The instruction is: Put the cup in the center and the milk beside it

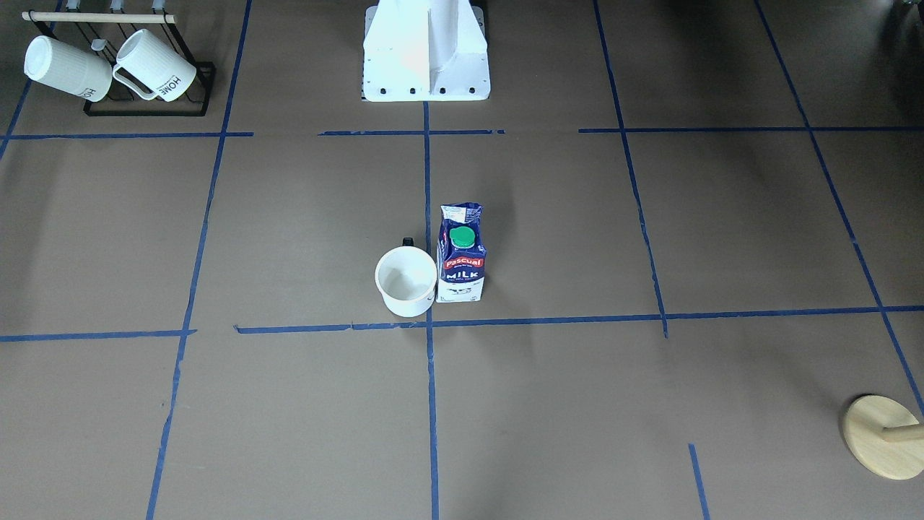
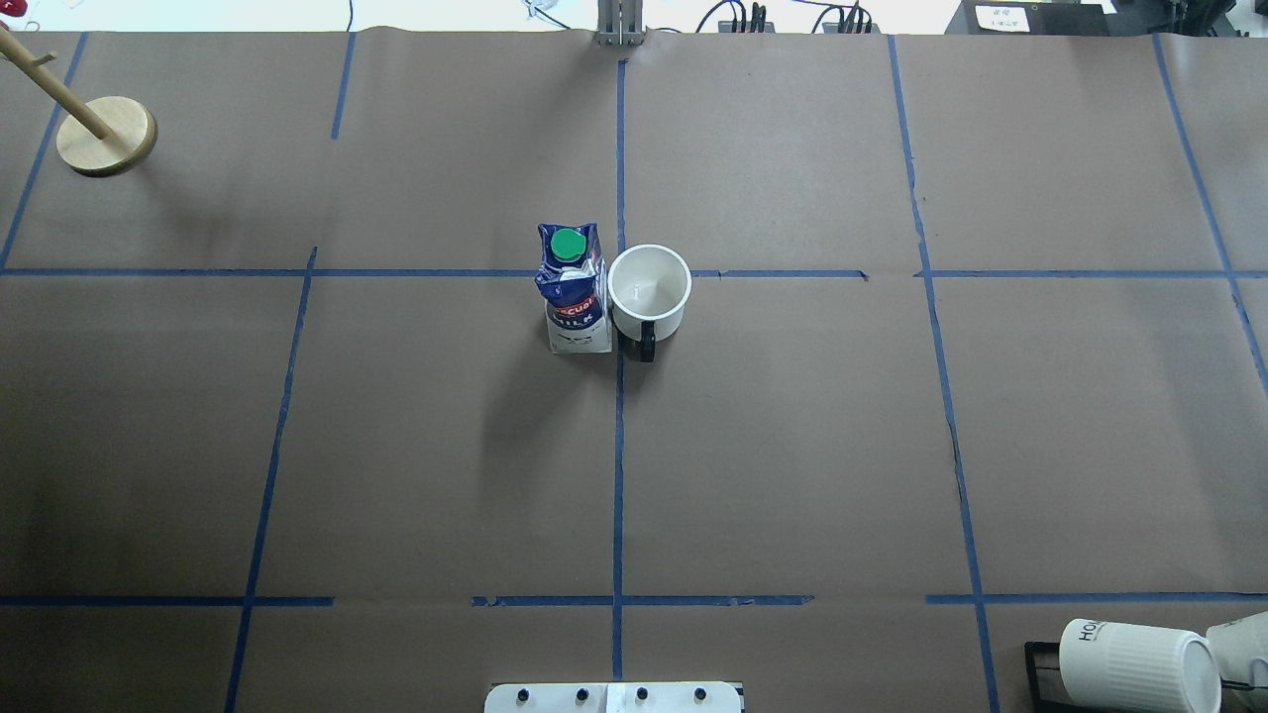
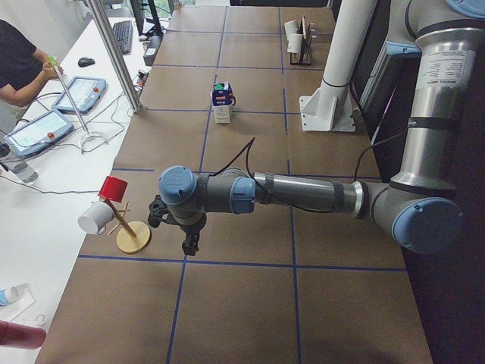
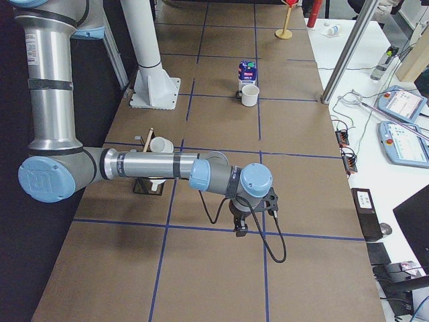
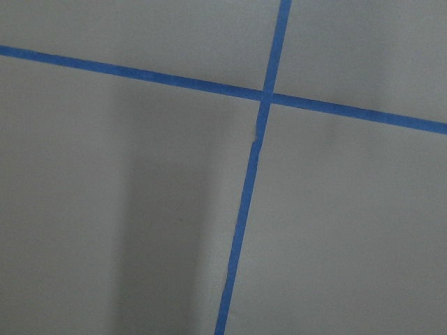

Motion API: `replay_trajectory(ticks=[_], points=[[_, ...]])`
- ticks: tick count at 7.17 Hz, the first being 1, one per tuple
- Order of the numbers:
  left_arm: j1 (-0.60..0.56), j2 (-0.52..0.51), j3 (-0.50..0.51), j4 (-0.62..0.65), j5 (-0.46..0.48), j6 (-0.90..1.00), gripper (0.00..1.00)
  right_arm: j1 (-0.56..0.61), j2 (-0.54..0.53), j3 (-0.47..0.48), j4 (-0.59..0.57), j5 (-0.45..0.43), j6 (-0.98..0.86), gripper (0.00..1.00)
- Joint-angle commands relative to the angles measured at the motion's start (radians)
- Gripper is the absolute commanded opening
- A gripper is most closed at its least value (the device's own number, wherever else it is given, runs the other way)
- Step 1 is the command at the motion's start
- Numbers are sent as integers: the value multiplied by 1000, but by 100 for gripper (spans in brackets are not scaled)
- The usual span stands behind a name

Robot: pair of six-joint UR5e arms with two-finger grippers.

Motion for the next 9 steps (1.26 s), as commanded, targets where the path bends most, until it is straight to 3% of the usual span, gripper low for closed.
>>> replay_trajectory(ticks=[1,9], points=[[0,31,11,-39,0,5,100,0,-7,9,21,-1,3,100],[8,42,8,-46,31,2,100,-14,11,-13,23,-2,4,100]])
